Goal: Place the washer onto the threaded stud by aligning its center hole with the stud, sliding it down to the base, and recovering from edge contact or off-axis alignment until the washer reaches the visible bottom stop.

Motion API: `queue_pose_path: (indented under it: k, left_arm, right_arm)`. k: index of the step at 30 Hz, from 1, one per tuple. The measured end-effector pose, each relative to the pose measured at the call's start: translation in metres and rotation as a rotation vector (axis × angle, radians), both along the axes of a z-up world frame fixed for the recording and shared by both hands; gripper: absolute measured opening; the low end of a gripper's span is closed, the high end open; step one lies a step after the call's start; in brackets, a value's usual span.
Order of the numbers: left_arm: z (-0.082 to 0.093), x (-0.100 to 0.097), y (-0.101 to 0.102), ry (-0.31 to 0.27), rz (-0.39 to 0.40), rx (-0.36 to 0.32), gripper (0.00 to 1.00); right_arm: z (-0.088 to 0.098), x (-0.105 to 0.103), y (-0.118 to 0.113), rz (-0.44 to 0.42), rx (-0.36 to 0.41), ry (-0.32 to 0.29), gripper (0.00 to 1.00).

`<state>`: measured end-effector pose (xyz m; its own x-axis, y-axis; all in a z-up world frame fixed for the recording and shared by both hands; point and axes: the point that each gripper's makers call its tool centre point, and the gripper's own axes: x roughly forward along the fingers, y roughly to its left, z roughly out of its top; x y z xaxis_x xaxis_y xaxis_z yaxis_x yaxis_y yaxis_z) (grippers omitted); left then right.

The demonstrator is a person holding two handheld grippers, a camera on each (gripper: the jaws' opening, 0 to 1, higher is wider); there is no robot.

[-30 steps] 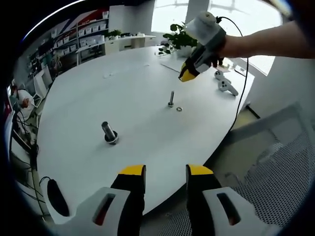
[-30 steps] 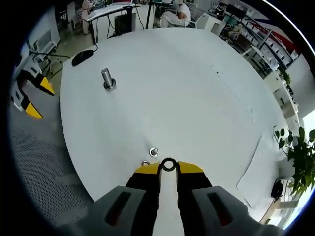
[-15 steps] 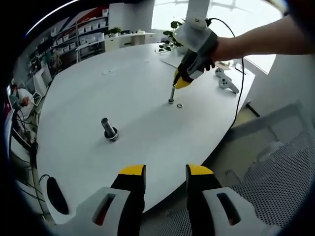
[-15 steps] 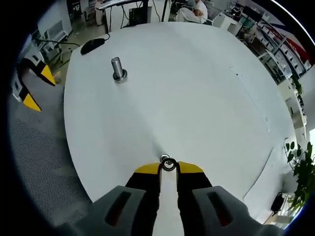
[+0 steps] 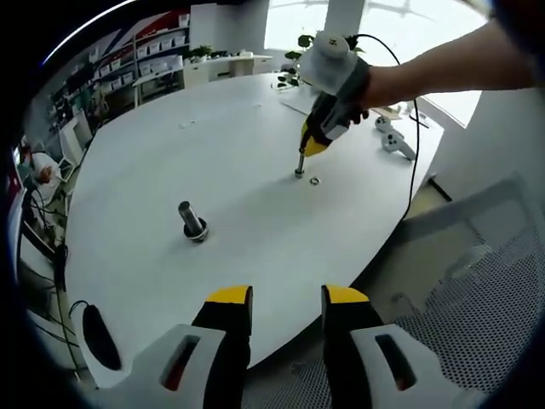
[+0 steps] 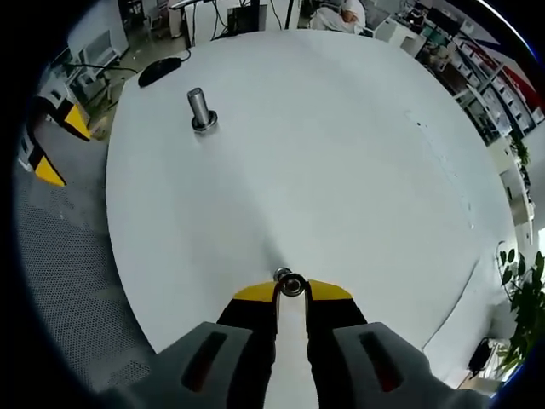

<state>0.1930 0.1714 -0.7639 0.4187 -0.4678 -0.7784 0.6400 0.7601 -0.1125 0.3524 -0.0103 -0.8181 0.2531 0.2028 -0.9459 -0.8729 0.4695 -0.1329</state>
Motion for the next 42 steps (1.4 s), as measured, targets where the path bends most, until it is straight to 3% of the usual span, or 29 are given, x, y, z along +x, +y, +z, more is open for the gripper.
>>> queue_pose_path:
  k: [8,20,24,42]
  left_arm:
    - [-0.002,-0.001,0.001,0.005,-0.006,0.014,0.3]
    - [-0.006,0.0,0.006,0.011,0.009,0.032,0.3]
    - [-0.007,0.0,0.006,0.014,0.008,0.037,0.29]
    - [-0.007,-0.002,0.005,0.022,0.01,0.031,0.3]
  right_arm:
    - [-0.015,0.002,-0.002,-0.004,0.002,0.017,0.14]
    - [-0.04,-0.002,-0.014,-0.017,-0.018,0.09,0.14]
    - [-0.039,0.0,-0.015,-0.052,-0.002,0.103,0.14]
    - [-0.037,-0.007,-0.016,-0.066,0.028,0.119,0.17]
